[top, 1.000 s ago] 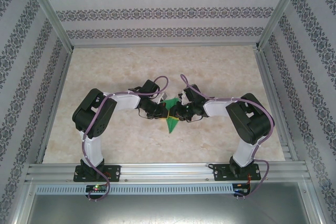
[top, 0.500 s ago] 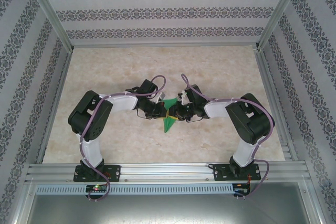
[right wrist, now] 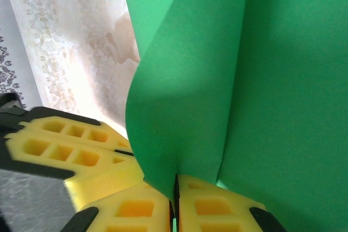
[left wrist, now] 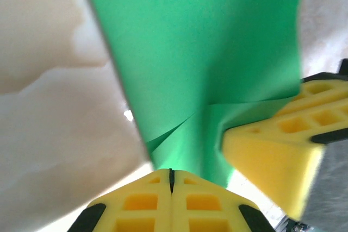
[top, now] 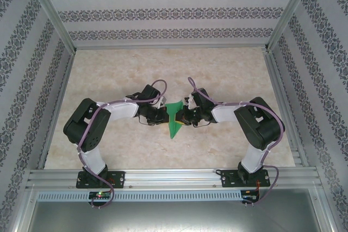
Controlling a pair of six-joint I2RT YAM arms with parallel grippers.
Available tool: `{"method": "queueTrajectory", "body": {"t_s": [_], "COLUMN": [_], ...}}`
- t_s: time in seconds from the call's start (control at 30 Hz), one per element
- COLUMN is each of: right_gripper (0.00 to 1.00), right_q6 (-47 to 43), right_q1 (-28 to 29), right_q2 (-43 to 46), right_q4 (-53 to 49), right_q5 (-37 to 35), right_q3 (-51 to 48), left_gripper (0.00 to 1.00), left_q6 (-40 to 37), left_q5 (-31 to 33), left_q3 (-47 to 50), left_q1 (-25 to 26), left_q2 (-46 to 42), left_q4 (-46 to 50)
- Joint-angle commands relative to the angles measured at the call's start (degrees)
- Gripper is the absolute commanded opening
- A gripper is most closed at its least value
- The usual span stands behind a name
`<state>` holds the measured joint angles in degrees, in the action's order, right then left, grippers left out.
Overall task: Fold a paper plane with a square sheet of paper (pick it up from the middle)
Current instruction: Fourth fold the wing at the center of the table.
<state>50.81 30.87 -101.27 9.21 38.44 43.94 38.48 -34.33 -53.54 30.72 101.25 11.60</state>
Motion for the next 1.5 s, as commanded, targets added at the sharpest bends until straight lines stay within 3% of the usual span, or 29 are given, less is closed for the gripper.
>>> {"method": "queueTrajectory", "body": {"t_s": [0.0,0.27,0.47,1.47], "right_gripper": [0.11,0.09,0.09,0.09], "right_q6": [-1.2,-1.1,-1.1,-1.4], "right_q1": [0.1,0.5,0.8,2.4], "right_q2": [1.3,1.3,1.3,2.0], "right_q4": [-0.8,-1.4,-1.6,-3.9], "right_q5": [-0.5,-0.7,-0.8,-0.7], "right_q3": [0.0,0.3,0.4,2.7], "left_gripper": [0.01,0.01,0.00,0.00], "left_q6": [7.4,17.0,18.8,14.8], "left_q5": [2.4,6.5,8.2,11.8], "left_q3": [2.7,8.1,8.7,8.5], "left_q1": [1.0,3.1,4.4,5.2], "left_q2": [-2.8,-5.1,-3.6,-0.1], "left_q4": [-6.8,-16.9,-18.2,-13.0]}}
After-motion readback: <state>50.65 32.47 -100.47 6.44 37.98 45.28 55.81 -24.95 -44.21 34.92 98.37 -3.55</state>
